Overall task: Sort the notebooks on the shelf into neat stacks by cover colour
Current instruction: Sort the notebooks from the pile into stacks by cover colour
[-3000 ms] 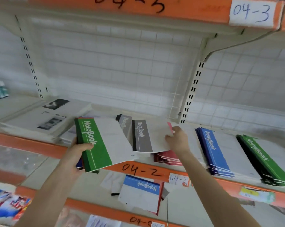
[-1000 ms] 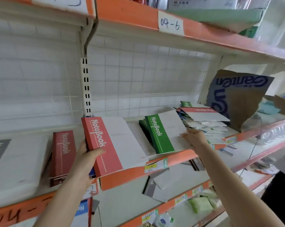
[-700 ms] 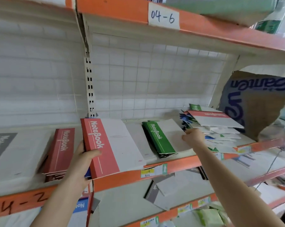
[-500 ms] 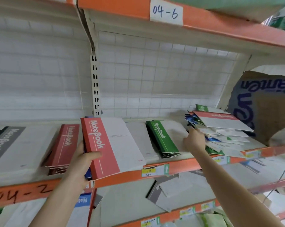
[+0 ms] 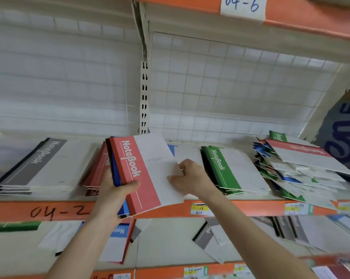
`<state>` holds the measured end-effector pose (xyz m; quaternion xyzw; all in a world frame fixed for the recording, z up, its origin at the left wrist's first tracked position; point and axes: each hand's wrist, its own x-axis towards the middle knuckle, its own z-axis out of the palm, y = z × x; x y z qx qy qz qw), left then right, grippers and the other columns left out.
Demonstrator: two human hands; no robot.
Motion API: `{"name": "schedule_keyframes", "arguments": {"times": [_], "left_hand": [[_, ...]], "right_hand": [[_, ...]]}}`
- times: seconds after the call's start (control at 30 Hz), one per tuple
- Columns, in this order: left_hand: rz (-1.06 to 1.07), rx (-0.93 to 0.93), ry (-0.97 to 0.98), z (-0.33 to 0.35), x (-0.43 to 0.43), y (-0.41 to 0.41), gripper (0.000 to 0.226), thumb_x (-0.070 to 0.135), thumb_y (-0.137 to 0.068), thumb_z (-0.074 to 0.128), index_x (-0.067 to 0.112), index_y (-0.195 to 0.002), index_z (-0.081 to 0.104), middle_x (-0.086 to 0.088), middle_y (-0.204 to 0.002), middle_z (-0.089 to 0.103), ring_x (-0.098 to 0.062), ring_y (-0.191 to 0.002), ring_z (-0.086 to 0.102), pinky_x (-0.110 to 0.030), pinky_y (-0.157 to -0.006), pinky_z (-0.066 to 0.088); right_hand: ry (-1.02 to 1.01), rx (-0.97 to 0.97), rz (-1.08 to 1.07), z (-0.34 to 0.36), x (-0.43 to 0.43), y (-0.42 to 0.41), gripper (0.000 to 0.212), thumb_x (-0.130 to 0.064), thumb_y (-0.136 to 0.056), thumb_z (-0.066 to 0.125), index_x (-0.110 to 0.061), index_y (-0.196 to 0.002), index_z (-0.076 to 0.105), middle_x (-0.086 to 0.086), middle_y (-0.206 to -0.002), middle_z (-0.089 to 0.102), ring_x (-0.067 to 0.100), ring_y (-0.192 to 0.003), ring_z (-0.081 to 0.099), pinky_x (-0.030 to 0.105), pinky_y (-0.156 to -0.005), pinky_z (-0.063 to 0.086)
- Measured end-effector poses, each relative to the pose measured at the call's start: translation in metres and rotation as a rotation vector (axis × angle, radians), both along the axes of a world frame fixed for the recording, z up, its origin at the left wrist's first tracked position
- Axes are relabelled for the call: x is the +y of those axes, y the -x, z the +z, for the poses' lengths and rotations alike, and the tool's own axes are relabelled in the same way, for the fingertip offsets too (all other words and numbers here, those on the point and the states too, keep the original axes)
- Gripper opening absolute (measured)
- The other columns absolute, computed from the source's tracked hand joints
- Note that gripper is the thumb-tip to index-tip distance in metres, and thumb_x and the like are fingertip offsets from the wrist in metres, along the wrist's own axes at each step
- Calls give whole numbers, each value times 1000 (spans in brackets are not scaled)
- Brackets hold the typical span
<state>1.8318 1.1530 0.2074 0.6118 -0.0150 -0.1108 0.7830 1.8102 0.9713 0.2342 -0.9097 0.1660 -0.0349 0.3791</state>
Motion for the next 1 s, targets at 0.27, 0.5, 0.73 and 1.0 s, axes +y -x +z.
{"name": "schedule_keyframes", "arguments": {"times": [0.27, 0.5, 0.73, 1.0], "left_hand": [[62, 2, -12, 2, 45, -12, 39, 7, -89, 60, 26, -122, 51, -5, -104, 67, -25, -89, 66, -37, -65, 53], [151, 36, -97, 6, 127, -36, 37, -4, -89, 50, 18, -118, 51, -7, -93, 63, -24, -75, 60, -30, -58, 43], [146, 52, -124, 10, 179, -60, 32, -5, -89, 47, 18, -110, 53, -9, -89, 61, -25, -72, 58, -29, -56, 42], [38, 11, -103, 16, 190, -78, 42, -11, -85, 50, 24, -108, 53, -4, -96, 65, -24, -82, 62, -32, -62, 46]], "right_hand": [[-198, -113, -49, 2, 22, -27, 23, -4, -84, 56, -13, -67, 43, 0, -67, 45, 17, -63, 43, 23, -53, 34], [4, -120, -156, 0, 36, -53, 32, -2, -85, 48, -1, -117, 54, 12, -102, 61, 28, -94, 56, 23, -68, 37], [343, 25, -135, -10, 77, -72, 21, -10, -92, 48, 5, -104, 55, 23, -121, 49, 31, -106, 51, 24, -70, 32], [534, 71, -149, -4, 104, -68, 22, -28, -94, 50, -7, -91, 53, 9, -112, 46, 27, -84, 50, 28, -67, 37]]}}
